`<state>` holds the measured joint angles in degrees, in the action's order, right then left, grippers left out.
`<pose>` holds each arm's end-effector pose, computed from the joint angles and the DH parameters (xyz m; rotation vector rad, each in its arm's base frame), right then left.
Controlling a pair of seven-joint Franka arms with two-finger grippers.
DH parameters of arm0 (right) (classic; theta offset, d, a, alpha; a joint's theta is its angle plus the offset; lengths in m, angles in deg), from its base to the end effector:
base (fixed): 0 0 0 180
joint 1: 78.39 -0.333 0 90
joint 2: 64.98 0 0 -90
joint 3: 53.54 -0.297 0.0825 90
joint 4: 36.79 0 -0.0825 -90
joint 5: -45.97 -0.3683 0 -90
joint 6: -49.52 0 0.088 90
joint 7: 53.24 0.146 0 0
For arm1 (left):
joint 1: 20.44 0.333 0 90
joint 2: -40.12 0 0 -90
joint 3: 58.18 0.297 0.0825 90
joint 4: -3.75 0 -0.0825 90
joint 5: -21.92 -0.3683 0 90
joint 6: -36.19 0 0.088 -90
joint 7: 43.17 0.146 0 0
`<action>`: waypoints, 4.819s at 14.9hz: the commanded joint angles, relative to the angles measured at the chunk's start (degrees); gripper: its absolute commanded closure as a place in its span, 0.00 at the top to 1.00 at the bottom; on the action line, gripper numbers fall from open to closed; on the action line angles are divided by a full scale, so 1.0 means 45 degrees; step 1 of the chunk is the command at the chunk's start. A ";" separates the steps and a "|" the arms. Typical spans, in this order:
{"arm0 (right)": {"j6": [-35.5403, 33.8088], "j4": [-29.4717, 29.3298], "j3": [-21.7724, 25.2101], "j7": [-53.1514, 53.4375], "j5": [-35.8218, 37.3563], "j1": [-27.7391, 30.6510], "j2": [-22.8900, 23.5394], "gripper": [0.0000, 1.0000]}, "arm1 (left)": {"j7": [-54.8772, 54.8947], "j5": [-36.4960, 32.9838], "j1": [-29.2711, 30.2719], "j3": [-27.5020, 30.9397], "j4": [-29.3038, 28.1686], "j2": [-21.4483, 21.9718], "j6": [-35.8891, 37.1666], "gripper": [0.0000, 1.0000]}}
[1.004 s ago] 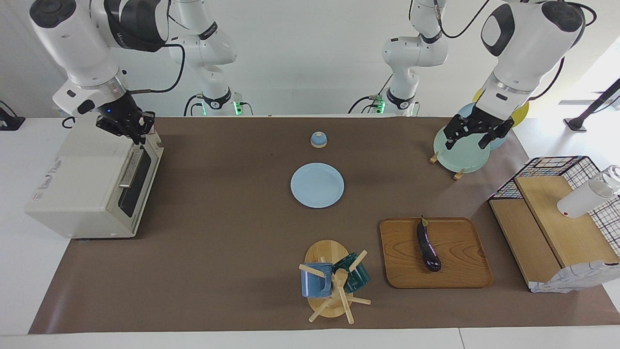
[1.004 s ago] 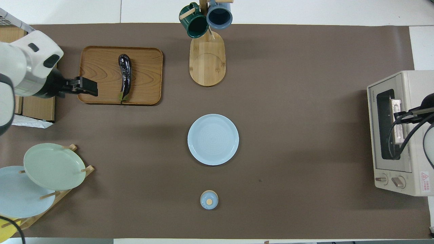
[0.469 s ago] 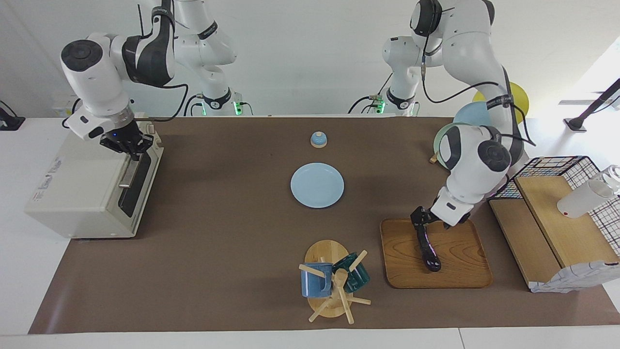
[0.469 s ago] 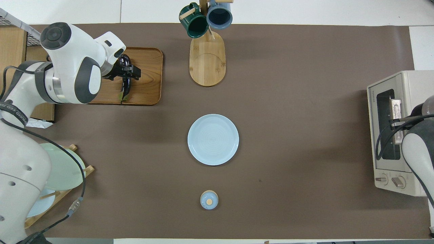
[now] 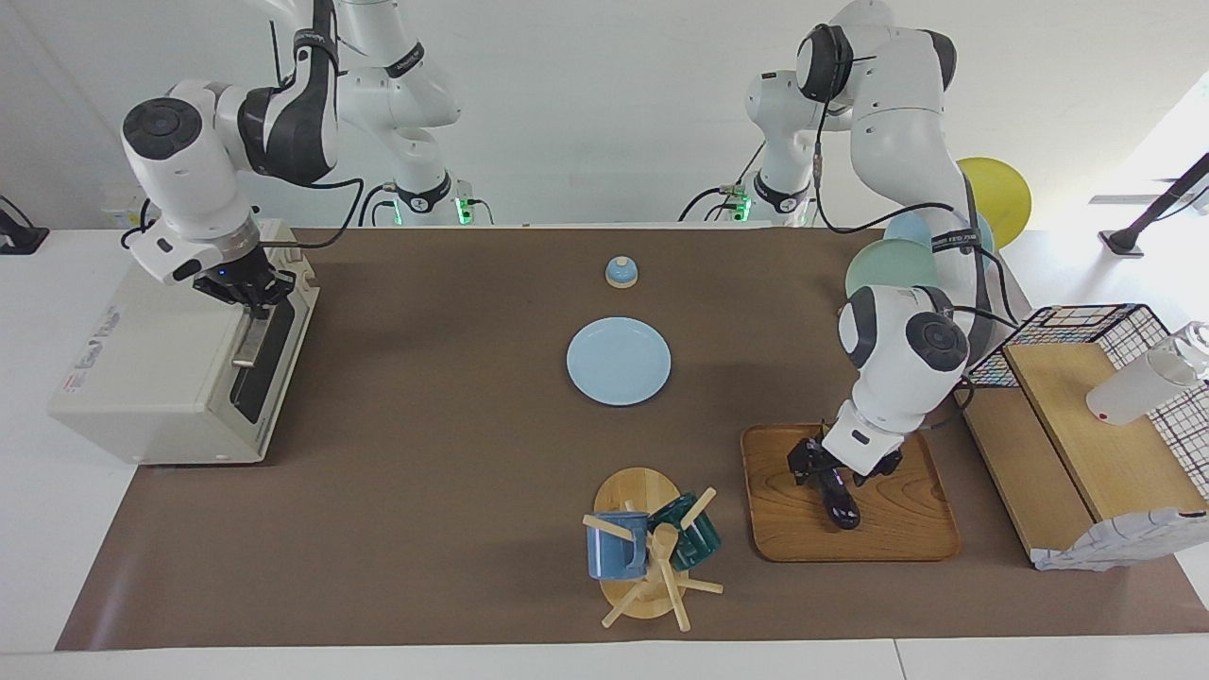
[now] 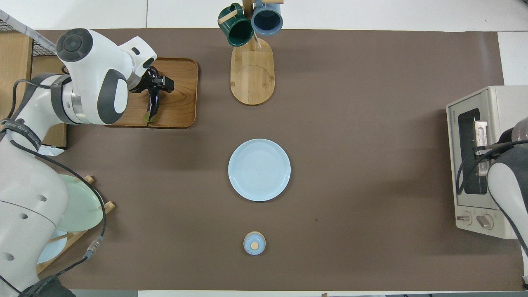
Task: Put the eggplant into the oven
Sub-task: 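Reach the left gripper to the eggplant on the tray and grasp it, then carry the eggplant to the plate while the right gripper opens the oven, then release the eggplant on the plate while the right gripper reaches the plate, then grasp the blue plate with the right gripper and lift it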
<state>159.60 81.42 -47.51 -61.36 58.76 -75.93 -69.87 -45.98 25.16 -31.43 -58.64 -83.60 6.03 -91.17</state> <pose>0.4993 -0.0990 0.4172 2.9486 0.1137 -0.1250 0.6803 -0.1407 0.2750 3.0693 -0.1800 0.1479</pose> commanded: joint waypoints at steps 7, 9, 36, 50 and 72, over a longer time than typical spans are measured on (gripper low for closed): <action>0.2545 0.1151 -0.0227 0.1414 -0.0751 -0.0841 0.1300 0.00 | 0.0235 -0.0152 0.0020 0.0122 -0.0726 0.0174 -0.0644 0.90; 0.3655 0.1754 -0.0227 0.1453 -0.1044 -0.0918 0.1458 0.00 | 0.0235 -0.0152 0.0020 0.0141 -0.0706 0.0174 -0.0585 0.56; 0.1462 0.0296 -0.0188 0.4402 -0.2921 -0.3146 0.1831 0.00 | -0.7713 0.0864 -0.6696 0.0063 -0.6466 0.4902 -0.2340 0.00; -0.4660 -0.4374 -0.0304 0.2352 -0.3780 -0.2286 0.0598 1.00 | -0.7442 0.0844 -0.6758 0.0219 -0.6430 0.4549 -0.2424 1.00; 0.3013 -0.6489 -0.0461 1.2117 -0.1515 -1.1406 0.7591 1.00 | -0.0155 -0.0074 0.0235 0.0220 -0.2386 0.7497 0.6970 1.00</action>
<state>170.80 52.24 -49.74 -6.80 50.44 -127.48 -36.90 -47.15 25.96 -30.46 -57.20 -93.36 37.23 -62.89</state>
